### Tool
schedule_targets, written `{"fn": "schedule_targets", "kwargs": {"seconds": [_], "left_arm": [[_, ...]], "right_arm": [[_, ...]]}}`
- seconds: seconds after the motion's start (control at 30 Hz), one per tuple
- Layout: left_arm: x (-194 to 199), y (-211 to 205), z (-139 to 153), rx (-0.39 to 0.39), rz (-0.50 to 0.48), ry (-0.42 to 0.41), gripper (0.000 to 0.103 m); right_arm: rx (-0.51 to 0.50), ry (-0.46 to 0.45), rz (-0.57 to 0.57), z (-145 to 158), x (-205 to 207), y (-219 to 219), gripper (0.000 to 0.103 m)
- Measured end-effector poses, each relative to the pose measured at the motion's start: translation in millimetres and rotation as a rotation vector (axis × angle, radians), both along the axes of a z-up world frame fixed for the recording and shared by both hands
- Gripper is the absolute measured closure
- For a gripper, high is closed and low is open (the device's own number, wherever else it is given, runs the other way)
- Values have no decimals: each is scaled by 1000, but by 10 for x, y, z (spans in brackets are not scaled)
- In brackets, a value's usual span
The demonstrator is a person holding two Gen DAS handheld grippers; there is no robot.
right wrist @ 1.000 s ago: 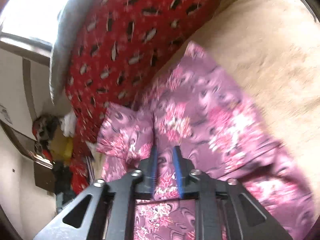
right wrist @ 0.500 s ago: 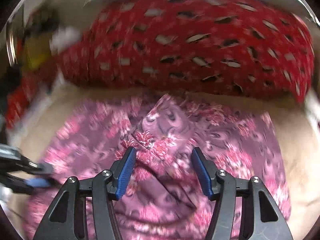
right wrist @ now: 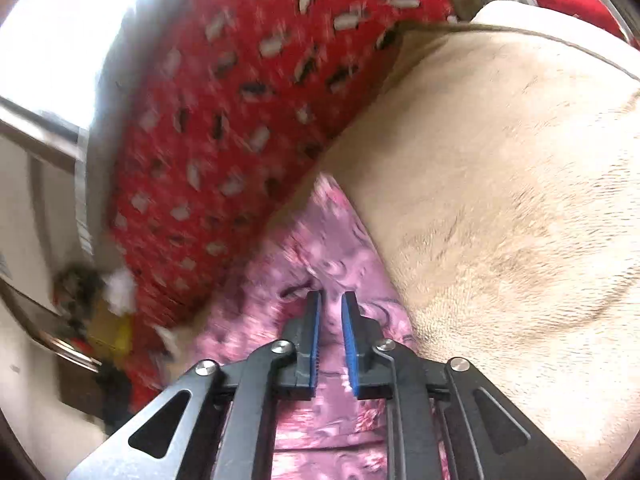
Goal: Fold small clothes
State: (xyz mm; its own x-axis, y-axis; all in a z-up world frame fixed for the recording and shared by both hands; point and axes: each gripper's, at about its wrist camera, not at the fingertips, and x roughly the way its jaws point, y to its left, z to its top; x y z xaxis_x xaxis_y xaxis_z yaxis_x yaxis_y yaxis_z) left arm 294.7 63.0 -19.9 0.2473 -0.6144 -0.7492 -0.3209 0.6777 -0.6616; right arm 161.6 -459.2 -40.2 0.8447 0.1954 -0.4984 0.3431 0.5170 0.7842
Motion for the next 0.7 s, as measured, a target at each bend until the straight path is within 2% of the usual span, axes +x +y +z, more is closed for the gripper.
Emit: {"fn": "schedule_targets", "kwargs": {"seconds": [0.03,0.07,0.17,0.2,0.23,0.27,0.3,0.33,0.4,0.47,0.5,0.53,0.63,0.7], "left_arm": [[3,-1,-8,-7,8,4,56],[6,-5,-14,-9,12,7,52],[53,-46,-23,10,25,13,51],[88,-69,-14,21,27,16,51],[114,-82,4,31,31,14,53],[146,-94,45,45,30,6,56],[161,-96,88,53,31,-7,59],[169,-97,143,55,27,-27,60],[159,-100,209,68,11,-58,60],[124,-119,195,88,-9,-64,60],[108,-129,162,95,-16,-56,60],[90,-136,117,94,-21,-44,60],[37,-139,-36,67,-24,-2,59],[41,-122,-53,55,-13,0,58]], "right_arm": [[17,-27,0,22,-13,-2,51],[20,-33,9,34,19,41,46],[-10,-30,97,56,267,236,46],[-28,5,139,24,422,317,46],[-49,48,153,0,530,386,52],[-71,92,170,-26,650,446,66],[-78,111,193,-24,728,473,95],[-66,103,216,21,768,477,97],[-42,-66,185,263,605,400,98],[-55,-155,151,416,347,288,97],[-65,-138,140,398,264,239,97],[-66,-81,141,306,210,192,97],[-48,133,212,-111,136,159,93],[-34,116,211,-164,56,145,90]]}}
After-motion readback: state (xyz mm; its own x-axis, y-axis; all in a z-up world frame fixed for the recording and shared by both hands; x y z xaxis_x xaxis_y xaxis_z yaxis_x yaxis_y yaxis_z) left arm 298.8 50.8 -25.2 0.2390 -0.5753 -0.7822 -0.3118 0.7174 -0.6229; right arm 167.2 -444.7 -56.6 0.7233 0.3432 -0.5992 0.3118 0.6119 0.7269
